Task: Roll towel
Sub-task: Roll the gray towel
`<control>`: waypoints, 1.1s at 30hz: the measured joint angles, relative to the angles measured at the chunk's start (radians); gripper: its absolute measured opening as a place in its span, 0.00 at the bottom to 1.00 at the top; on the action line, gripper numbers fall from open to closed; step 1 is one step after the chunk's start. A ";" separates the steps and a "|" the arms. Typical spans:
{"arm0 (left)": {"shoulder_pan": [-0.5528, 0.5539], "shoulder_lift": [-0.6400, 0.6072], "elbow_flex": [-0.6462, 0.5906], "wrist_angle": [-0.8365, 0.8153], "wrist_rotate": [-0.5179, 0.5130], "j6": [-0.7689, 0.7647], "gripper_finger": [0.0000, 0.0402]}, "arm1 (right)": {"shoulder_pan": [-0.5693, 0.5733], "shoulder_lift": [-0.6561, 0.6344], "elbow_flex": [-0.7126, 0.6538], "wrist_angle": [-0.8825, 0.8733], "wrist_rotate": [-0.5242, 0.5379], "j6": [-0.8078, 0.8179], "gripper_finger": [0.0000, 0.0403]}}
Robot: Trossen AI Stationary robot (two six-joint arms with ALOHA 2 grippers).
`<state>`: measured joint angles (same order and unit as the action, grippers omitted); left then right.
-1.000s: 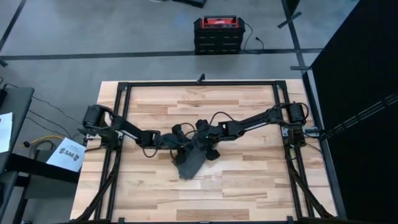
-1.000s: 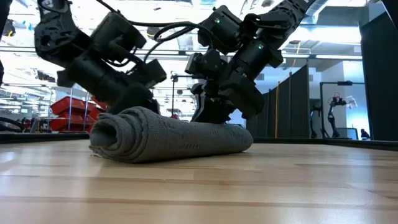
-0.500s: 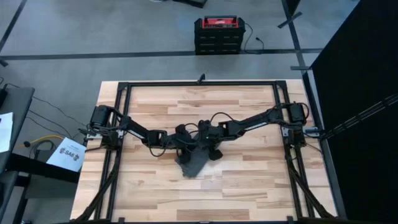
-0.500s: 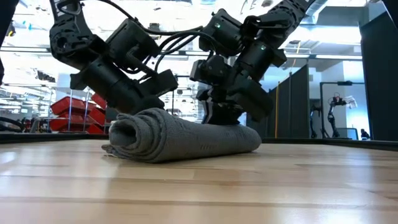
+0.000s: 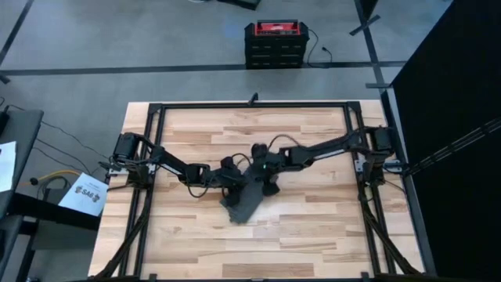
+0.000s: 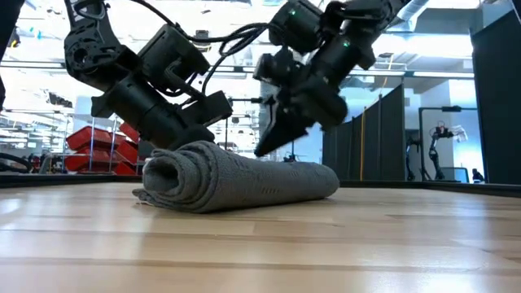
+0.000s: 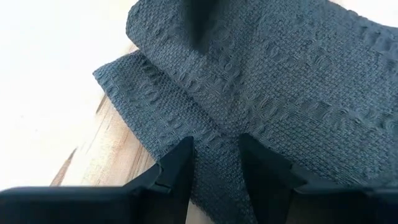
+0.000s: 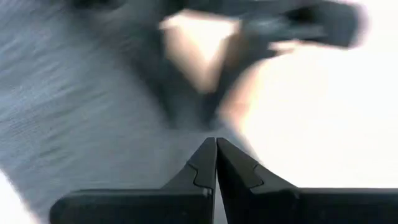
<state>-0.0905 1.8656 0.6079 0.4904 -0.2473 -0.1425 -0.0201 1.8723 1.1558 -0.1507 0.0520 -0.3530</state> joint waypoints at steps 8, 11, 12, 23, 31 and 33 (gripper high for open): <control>-0.001 0.000 0.000 0.001 0.004 0.000 0.29 | -0.014 0.039 -0.056 0.029 -0.034 0.028 0.00; -0.001 0.000 0.000 0.003 0.004 0.000 0.29 | -0.014 0.047 -0.077 0.045 -0.018 0.048 0.00; -0.001 0.000 -0.001 0.003 0.004 0.002 0.29 | -0.014 0.045 -0.080 0.044 0.005 0.052 0.00; -0.001 0.000 -0.002 0.007 0.005 0.012 0.29 | -0.058 -0.020 -0.082 0.023 0.117 0.042 0.00; -0.001 0.000 -0.002 0.005 0.006 0.015 0.29 | -0.059 0.059 -0.078 -0.022 0.114 0.059 0.00; -0.001 0.000 -0.002 0.005 0.006 0.015 0.29 | -0.053 0.057 -0.078 -0.035 0.116 0.073 0.00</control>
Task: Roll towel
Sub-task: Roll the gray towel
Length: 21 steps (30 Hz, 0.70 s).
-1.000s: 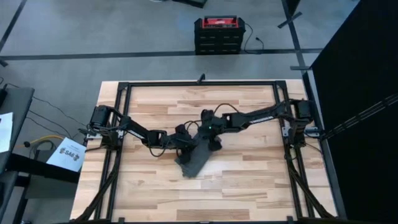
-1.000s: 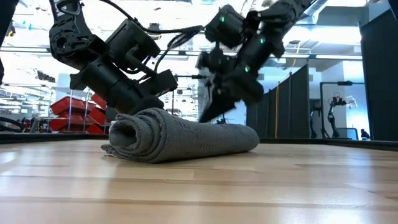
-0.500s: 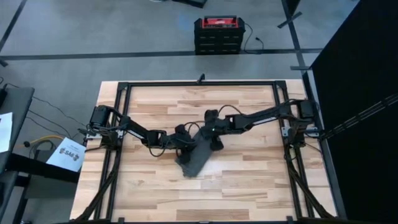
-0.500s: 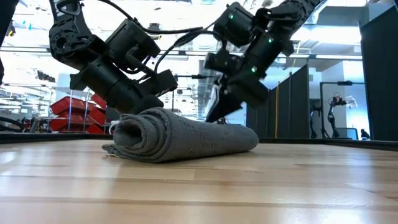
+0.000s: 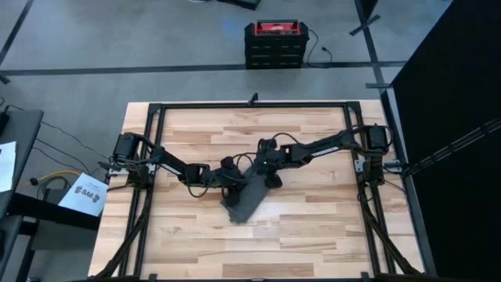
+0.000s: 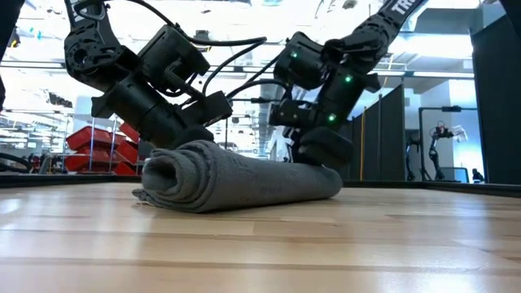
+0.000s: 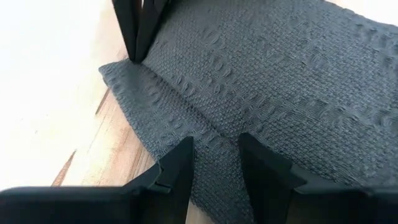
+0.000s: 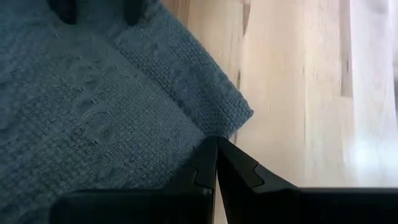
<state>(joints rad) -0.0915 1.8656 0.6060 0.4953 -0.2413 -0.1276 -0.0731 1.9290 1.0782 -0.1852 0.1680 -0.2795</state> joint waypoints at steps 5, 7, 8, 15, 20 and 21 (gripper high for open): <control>0.000 0.000 0.000 0.000 0.000 -0.002 0.29 | 0.022 -0.031 -0.005 -0.037 0.032 0.010 0.00; 0.000 0.000 0.000 0.000 0.000 -0.004 0.29 | 0.029 -0.049 -0.006 -0.047 0.051 0.010 0.00; 0.000 0.000 0.000 -0.001 0.000 -0.004 0.29 | 0.033 -0.056 -0.006 -0.042 0.056 0.010 0.00; 0.000 -0.002 0.000 0.000 0.000 -0.003 0.29 | 0.054 -0.081 -0.006 0.004 0.065 0.010 0.00; -0.001 -0.061 -0.009 -0.048 0.002 0.006 0.29 | 0.105 -0.100 -0.005 0.028 0.065 0.021 0.00; -0.002 -0.082 -0.010 -0.065 0.004 0.007 0.29 | 0.117 -0.111 -0.005 0.036 0.065 0.031 0.00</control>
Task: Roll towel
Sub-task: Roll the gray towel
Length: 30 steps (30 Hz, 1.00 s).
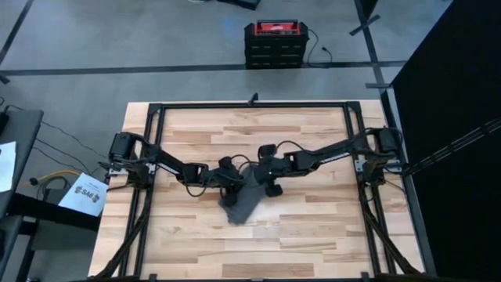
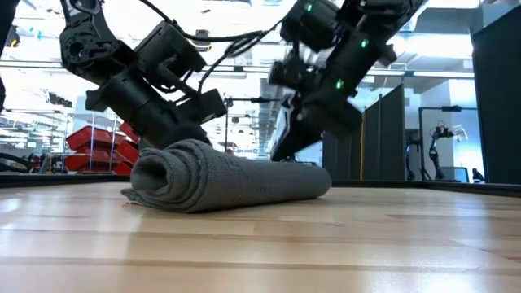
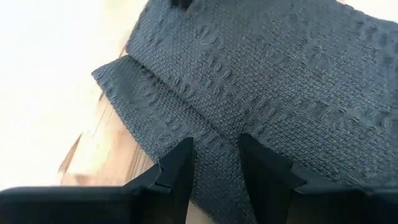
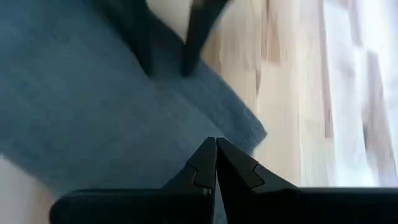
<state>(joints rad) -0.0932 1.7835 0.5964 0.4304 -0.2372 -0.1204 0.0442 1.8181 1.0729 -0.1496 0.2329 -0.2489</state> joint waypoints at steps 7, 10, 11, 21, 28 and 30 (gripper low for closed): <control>-0.019 -0.154 -0.002 -0.096 0.001 0.005 0.29 | 0.110 -0.173 -0.062 0.070 0.021 0.123 0.00; -0.023 -0.214 0.006 -0.174 0.000 0.007 0.29 | 0.141 -0.237 -0.141 0.084 0.036 0.266 0.00; -0.024 -0.237 0.009 -0.207 -0.002 0.012 0.29 | 0.148 -0.240 -0.164 0.084 0.037 0.328 0.00; -0.023 -0.199 0.022 -0.169 0.121 0.089 0.29 | 0.257 -0.063 -0.219 0.229 0.036 0.624 0.00; -0.041 -0.037 0.050 -0.090 0.149 0.110 0.29 | 0.273 0.069 -0.203 0.309 0.039 0.763 0.01; -0.041 -0.013 0.053 -0.092 0.149 0.107 0.29 | 0.271 0.094 -0.200 0.327 0.045 0.774 0.03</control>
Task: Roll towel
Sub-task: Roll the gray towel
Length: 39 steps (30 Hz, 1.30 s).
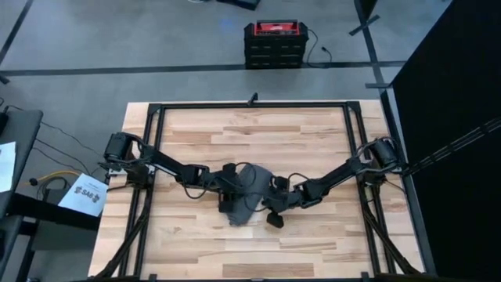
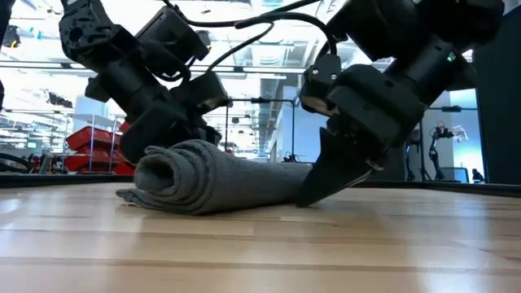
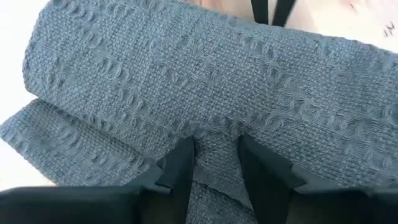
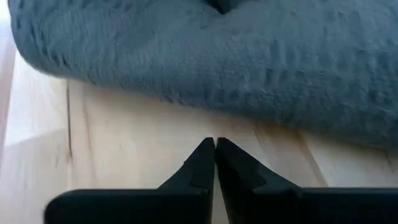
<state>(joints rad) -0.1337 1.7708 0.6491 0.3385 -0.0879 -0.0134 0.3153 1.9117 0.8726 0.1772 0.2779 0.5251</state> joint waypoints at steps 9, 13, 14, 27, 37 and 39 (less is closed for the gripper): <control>0.004 0.014 -0.004 0.038 -0.007 -0.142 0.29 | -0.005 0.028 0.000 0.051 0.069 -0.014 0.29; 0.003 0.015 -0.005 0.066 -0.010 -0.198 0.29 | -0.015 0.029 -0.001 0.053 0.115 -0.037 0.38; 0.002 0.015 -0.005 0.071 -0.012 -0.214 0.29 | -0.019 0.029 -0.001 0.044 0.116 -0.039 0.40; -0.010 -0.046 0.006 0.023 0.007 -0.306 0.29 | -0.052 -0.040 -0.008 -0.008 0.121 -0.212 0.45; -0.010 -0.275 0.010 -0.258 -0.001 -0.290 0.29 | -0.065 -0.041 -0.007 0.020 0.079 -0.235 0.44; -0.011 -0.325 0.010 -0.318 -0.003 -0.299 0.29 | -0.084 -0.041 0.001 0.070 0.057 -0.307 0.44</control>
<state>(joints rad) -0.1450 1.4461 0.6592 0.0200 -0.0910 -0.3121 0.2318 1.8706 0.8735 0.2469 0.3350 0.2181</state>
